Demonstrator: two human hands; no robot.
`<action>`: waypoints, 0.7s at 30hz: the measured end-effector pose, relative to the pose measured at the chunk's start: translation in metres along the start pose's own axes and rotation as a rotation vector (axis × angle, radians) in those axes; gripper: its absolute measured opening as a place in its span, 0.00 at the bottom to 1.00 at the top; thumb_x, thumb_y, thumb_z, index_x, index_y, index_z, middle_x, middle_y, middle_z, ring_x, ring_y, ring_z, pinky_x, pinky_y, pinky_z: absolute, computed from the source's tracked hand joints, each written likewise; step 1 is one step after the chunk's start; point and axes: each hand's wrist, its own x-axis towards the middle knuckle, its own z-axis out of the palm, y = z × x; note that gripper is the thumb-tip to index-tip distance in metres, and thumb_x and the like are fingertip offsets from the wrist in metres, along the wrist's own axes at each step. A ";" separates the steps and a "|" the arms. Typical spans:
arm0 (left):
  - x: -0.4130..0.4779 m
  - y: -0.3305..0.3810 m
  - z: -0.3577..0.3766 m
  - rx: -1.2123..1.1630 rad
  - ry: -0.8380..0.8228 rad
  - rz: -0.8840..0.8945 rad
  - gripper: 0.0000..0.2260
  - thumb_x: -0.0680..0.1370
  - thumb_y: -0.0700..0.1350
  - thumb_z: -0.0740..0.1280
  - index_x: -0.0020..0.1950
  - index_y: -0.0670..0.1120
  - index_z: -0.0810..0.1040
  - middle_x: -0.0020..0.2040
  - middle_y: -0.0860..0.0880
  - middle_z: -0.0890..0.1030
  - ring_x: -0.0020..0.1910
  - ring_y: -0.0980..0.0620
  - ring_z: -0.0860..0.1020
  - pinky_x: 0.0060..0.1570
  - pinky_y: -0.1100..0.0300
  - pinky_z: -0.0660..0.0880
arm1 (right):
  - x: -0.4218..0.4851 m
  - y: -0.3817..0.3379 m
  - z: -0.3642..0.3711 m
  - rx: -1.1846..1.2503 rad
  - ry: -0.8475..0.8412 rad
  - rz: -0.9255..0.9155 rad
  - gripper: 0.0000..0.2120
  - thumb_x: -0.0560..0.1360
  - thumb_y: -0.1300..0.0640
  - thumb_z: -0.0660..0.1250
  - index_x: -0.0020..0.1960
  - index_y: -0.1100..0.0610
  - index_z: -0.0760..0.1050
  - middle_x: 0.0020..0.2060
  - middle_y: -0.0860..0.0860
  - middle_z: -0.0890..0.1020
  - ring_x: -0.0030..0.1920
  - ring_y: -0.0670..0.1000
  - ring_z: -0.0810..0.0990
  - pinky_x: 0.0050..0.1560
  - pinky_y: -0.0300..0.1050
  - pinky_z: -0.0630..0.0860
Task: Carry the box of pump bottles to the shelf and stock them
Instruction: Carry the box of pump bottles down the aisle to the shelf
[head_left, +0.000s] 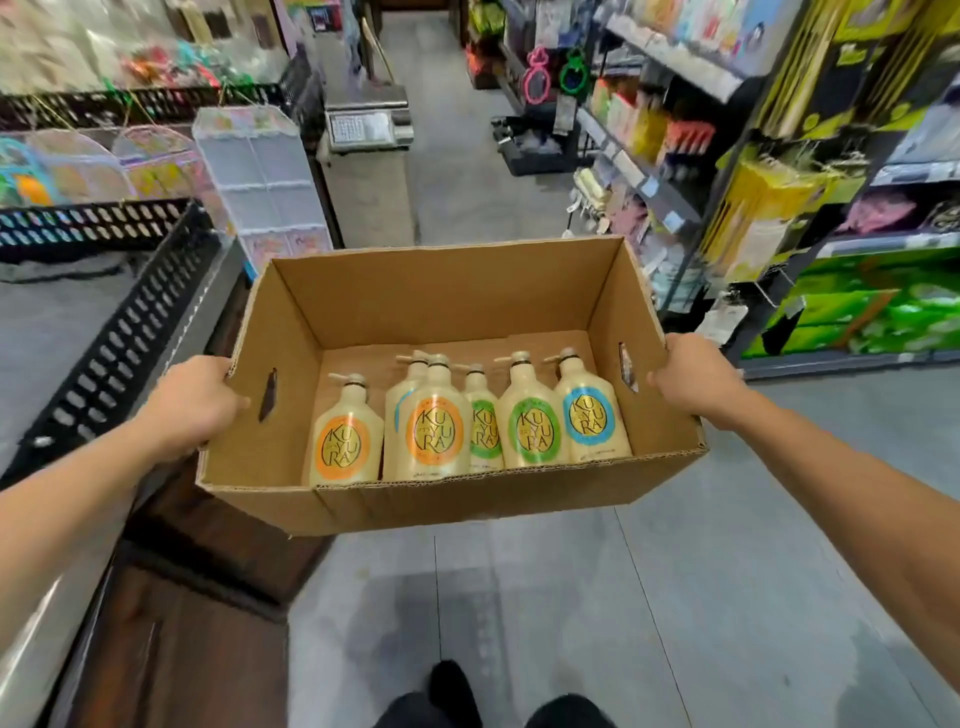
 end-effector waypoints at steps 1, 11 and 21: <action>0.026 0.007 -0.005 0.010 0.000 0.008 0.02 0.76 0.37 0.68 0.45 0.42 0.79 0.40 0.41 0.82 0.38 0.41 0.81 0.36 0.50 0.79 | 0.019 -0.011 -0.001 -0.002 0.009 0.002 0.07 0.73 0.65 0.63 0.49 0.65 0.76 0.42 0.60 0.81 0.42 0.61 0.80 0.35 0.50 0.77; 0.264 0.078 -0.019 -0.091 0.004 0.061 0.07 0.74 0.34 0.68 0.48 0.44 0.82 0.42 0.43 0.84 0.39 0.43 0.82 0.40 0.50 0.80 | 0.242 -0.085 0.003 0.025 0.074 -0.017 0.03 0.73 0.65 0.65 0.41 0.59 0.74 0.35 0.53 0.78 0.37 0.56 0.78 0.37 0.50 0.77; 0.503 0.183 -0.017 -0.049 0.052 0.081 0.09 0.73 0.33 0.68 0.44 0.48 0.78 0.41 0.43 0.82 0.30 0.52 0.76 0.29 0.60 0.70 | 0.503 -0.139 -0.011 0.037 0.077 0.003 0.04 0.73 0.65 0.66 0.46 0.58 0.74 0.42 0.56 0.81 0.42 0.58 0.80 0.43 0.53 0.79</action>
